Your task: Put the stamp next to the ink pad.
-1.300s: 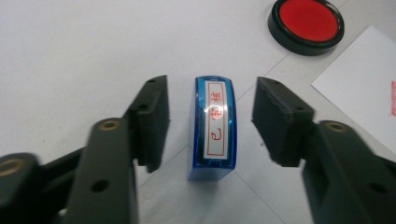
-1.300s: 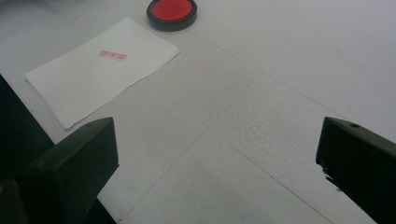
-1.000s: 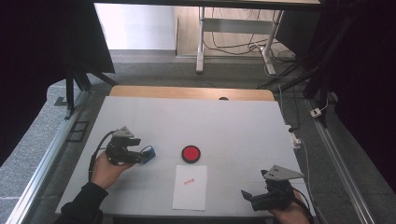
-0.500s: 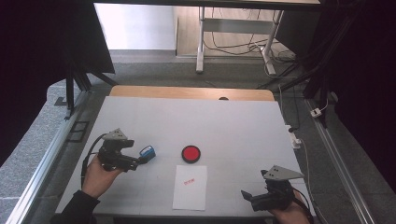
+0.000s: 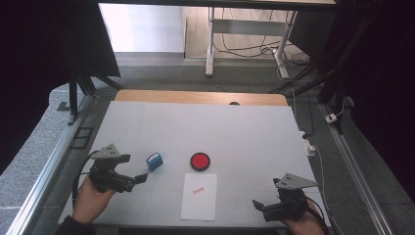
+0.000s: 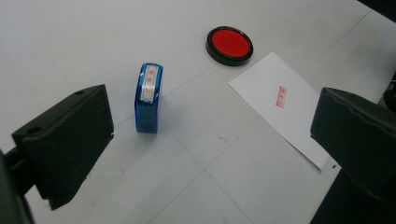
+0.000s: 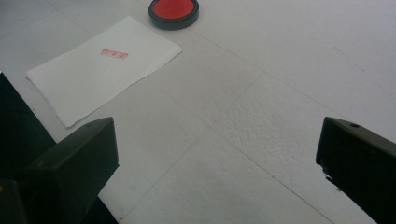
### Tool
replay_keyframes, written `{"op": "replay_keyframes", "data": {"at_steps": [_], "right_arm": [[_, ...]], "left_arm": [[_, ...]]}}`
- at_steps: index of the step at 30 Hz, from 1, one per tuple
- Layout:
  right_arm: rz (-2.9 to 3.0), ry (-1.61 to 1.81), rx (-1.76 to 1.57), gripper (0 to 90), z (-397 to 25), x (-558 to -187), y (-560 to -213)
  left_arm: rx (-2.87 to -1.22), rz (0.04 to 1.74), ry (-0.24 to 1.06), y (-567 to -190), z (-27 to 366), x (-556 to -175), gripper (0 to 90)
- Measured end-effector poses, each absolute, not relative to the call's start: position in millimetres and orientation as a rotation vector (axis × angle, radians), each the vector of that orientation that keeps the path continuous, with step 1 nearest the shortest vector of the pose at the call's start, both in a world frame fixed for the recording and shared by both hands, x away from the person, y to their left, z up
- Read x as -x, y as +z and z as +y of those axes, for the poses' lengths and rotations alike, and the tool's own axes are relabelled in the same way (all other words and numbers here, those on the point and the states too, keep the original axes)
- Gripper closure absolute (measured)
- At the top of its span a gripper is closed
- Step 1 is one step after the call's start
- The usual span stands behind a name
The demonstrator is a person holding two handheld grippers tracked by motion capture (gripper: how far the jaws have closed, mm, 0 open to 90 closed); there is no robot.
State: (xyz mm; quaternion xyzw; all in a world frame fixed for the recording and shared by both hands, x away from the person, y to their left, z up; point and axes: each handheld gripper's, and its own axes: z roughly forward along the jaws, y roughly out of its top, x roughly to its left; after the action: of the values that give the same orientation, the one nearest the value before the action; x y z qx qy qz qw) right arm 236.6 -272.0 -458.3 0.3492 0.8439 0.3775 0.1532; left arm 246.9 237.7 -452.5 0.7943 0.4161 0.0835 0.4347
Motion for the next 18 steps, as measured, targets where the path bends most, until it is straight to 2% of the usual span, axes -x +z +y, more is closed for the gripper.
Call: {"op": "replay_keyframes", "data": {"at_steps": [18], "right_arm": [[2.419,1.083,-1.009,0.0,-273,-237,-458]], "left_arm": [[-1.927,1.099,0.222,-463,271,-199,0.0]]}}
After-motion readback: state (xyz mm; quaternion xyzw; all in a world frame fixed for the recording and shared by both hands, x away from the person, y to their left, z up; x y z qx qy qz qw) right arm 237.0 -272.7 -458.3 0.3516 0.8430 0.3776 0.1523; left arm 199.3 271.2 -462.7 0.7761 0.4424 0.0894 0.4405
